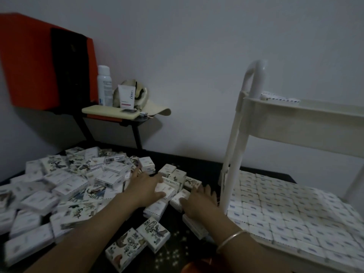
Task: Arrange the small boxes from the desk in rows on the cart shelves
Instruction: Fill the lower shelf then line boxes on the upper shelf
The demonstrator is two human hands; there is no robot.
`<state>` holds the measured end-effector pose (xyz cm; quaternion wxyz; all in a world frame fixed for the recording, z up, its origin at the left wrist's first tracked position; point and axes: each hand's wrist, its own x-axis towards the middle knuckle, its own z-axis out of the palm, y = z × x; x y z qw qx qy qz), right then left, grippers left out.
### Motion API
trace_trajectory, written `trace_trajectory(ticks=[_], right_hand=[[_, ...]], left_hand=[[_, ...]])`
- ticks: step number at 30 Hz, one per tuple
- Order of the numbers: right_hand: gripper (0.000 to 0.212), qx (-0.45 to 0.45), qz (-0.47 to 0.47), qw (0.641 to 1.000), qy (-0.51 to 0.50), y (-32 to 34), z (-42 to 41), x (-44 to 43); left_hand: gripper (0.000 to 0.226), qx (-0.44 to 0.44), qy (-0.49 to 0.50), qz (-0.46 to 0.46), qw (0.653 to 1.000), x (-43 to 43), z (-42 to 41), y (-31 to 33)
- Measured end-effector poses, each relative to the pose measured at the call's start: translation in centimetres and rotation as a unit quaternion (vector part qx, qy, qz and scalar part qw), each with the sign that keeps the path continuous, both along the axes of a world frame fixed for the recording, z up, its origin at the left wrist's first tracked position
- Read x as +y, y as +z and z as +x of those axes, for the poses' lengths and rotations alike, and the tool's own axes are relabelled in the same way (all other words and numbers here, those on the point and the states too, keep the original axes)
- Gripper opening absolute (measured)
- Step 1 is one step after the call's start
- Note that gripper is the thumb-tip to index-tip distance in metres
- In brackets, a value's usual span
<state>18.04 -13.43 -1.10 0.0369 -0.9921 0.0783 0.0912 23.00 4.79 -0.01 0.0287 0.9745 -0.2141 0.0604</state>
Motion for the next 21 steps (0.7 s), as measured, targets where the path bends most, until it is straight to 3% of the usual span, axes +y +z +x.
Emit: trace_trajectory(ticks=[6, 13, 21], right_hand=[[0.066, -0.109, 0.028, 0.994, 0.014, -0.3, -0.1, -0.4], [0.052, -0.208, 0.200, 0.957, 0.027, 0.7, -1.9, 1.0], [0.050, -0.264, 0.414, 0.861, 0.132, 5.6, -7.4, 0.1]], left_hand=[[0.072, -0.009, -0.031, -0.087, 0.996, 0.4, -0.4, 0.3], [0.049, -0.018, -0.036, -0.239, 0.970, 0.5, -1.4, 1.3], [0.039, 0.076, -0.095, -0.420, 0.899, 1.6, -5.0, 6.4]])
